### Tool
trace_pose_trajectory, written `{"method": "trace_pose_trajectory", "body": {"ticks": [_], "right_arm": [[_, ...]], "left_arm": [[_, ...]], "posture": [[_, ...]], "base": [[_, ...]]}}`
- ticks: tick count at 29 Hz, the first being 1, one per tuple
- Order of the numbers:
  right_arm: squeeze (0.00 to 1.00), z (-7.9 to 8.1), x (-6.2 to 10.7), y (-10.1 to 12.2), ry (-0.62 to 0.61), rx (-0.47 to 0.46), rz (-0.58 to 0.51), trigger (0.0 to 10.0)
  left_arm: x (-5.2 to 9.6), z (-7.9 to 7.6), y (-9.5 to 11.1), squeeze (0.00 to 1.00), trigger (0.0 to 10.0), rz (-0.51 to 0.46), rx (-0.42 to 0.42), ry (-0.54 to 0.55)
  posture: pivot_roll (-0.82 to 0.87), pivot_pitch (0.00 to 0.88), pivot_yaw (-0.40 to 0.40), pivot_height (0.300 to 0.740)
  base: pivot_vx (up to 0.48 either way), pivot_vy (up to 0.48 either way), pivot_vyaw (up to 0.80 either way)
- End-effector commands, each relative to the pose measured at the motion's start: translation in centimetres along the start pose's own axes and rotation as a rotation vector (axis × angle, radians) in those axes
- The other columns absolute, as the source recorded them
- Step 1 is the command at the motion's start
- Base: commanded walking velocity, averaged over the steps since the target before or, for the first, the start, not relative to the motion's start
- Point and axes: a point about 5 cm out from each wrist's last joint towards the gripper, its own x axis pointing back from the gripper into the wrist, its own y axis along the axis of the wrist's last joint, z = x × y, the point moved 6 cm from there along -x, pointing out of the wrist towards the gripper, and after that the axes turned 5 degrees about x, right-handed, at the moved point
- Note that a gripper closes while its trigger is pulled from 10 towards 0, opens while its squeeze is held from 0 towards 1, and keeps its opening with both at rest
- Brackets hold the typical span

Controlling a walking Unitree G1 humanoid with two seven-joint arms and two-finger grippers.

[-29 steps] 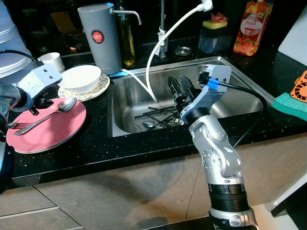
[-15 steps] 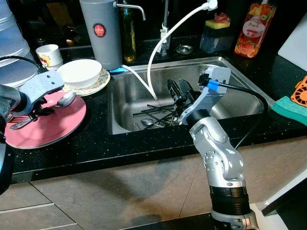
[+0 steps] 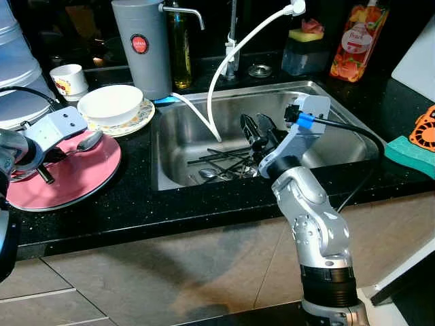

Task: Kitchen organization

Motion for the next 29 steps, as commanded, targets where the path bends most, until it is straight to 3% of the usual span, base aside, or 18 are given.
{"method": "trace_pose_trajectory", "body": {"ticks": [1, 3, 7, 8, 9, 10, 11, 12, 13, 16, 17, 18, 19, 21, 22, 24, 27, 29], "right_arm": [[0.0, 0.1, -0.2, 0.1, 0.01, 0.0, 0.0, 10.0], [0.0, 0.0, -0.4, 0.3, 0.011, 0.005, -0.005, 10.0], [0.0, -0.2, -0.6, 0.6, 0.01, 0.014, -0.015, 10.0], [0.0, -0.3, -0.7, 0.7, 0.01, 0.017, -0.018, 10.0], [0.0, -0.3, -0.7, 0.7, 0.01, 0.017, -0.018, 10.0], [0.0, -0.3, -0.7, 0.8, 0.009, 0.019, -0.021, 10.0], [0.0, -0.4, -0.8, 0.9, 0.008, 0.021, -0.026, 10.0], [0.0, -0.5, -0.8, 1.0, 0.006, 0.022, -0.031, 10.0], [0.0, -0.5, -0.8, 1.0, 0.006, 0.022, -0.031, 10.0], [0.0, -0.6, -0.8, 1.1, 0.005, 0.023, -0.032, 10.0], [0.0, -0.6, -0.8, 1.1, 0.005, 0.023, -0.032, 10.0], [0.0, -0.6, -0.8, 1.1, 0.004, 0.025, -0.035, 10.0], [0.0, -0.7, -0.9, 1.3, 0.002, 0.027, -0.042, 10.0], [0.0, -0.8, -0.9, 1.5, -0.005, 0.03, -0.049, 10.0], [0.0, -0.8, -0.9, 1.5, -0.005, 0.03, -0.049, 10.0], [0.0, -0.9, -0.8, 1.7, -0.013, 0.031, -0.056, 10.0], [0.0, -1.2, -0.6, 2.2, -0.033, 0.035, -0.073, 10.0], [0.0, -1.5, -0.3, 2.6, -0.049, 0.041, -0.091, 10.0]], "left_arm": [[-0.4, -1.1, -3.1, 0.0, 0.0, 0.094, 0.032, -0.037], [-0.5, -1.1, -2.9, 0.0, 0.0, 0.077, 0.048, -0.034], [0.0, 0.0, -0.3, 0.0, 0.0, -0.026, 0.069, 0.003], [0.6, 1.1, 2.1, 0.0, 10.0, -0.124, 0.077, 0.049], [0.6, 1.1, 2.1, 0.0, 10.0, -0.124, 0.077, 0.049], [1.2, 2.0, 3.8, 0.0, 10.0, -0.194, 0.082, 0.083], [2.9, 3.6, 7.7, 0.0, 10.0, -0.355, 0.125, 0.134], [5.7, 5.0, 13.3, 0.0, 10.0, -0.584, 0.148, 0.158], [5.7, 5.0, 13.3, 0.0, 10.0, -0.584, 0.148, 0.158], [7.3, 4.7, 17.3, 0.0, 10.0, -0.734, 0.141, 0.14], [7.3, 4.7, 17.3, 0.0, 10.0, -0.734, 0.141, 0.14], [7.2, 3.6, 19.3, 0.0, 10.0, -0.782, 0.136, 0.104], [6.5, 0.4, 22.9, 0.0, 10.0, -0.852, 0.077, 0.038], [5.4, -2.8, 25.2, 0.0, 10.0, -0.894, 0.094, -0.053], [5.4, -2.8, 25.2, 0.0, 10.0, -0.894, 0.094, -0.053], [4.1, -5.9, 26.9, 0.0, 10.0, -0.917, 0.127, -0.115], [0.4, -9.7, 27.1, 0.0, 10.0, -0.805, 0.305, -0.113], [-0.9, -10.8, 26.6, 0.0, 10.0, -0.771, 0.386, -0.095]], "posture": [[0.04, 0.018, 0.04, 0.74], [0.04, 0.004, 0.038, 0.74], [0.04, 0.0, 0.038, 0.74], [0.04, 0.0, 0.038, 0.74], [0.04, 0.0, 0.038, 0.74], [0.04, 0.0, 0.038, 0.74], [0.03, 0.0, 0.036, 0.74], [0.03, 0.0, 0.034, 0.74], [0.03, 0.0, 0.034, 0.74], [0.03, 0.0, 0.035, 0.74], [0.03, 0.0, 0.035, 0.74], [0.03, 0.0, 0.037, 0.74], [0.02, 0.0, 0.042, 0.74], [0.01, 0.0, 0.048, 0.74], [0.01, 0.0, 0.048, 0.74], [0.0, 0.0, 0.05, 0.74], [-0.02, 0.0, 0.061, 0.74], [-0.03, 0.0, 0.06, 0.74]], "base": [[0.0, 0.0, 0.0], [0.0, 0.0, 0.0], [0.0, 0.0, 0.0], [0.0, 0.0, 0.0], [0.0, 0.0, 0.0], [0.0, 0.0, 0.0], [0.0, 0.0, 0.0], [0.0, 0.0, 0.0], [0.0, 0.0, 0.0], [0.0, 0.0, 0.0], [0.0, 0.0, 0.0], [0.0, 0.0, 0.0], [0.0, 0.0, 0.0], [0.0, 0.0, 0.0], [0.0, 0.0, 0.0], [0.0, 0.0, 0.0], [0.0, 0.0, 0.0], [0.0, 0.0, 0.0]]}}
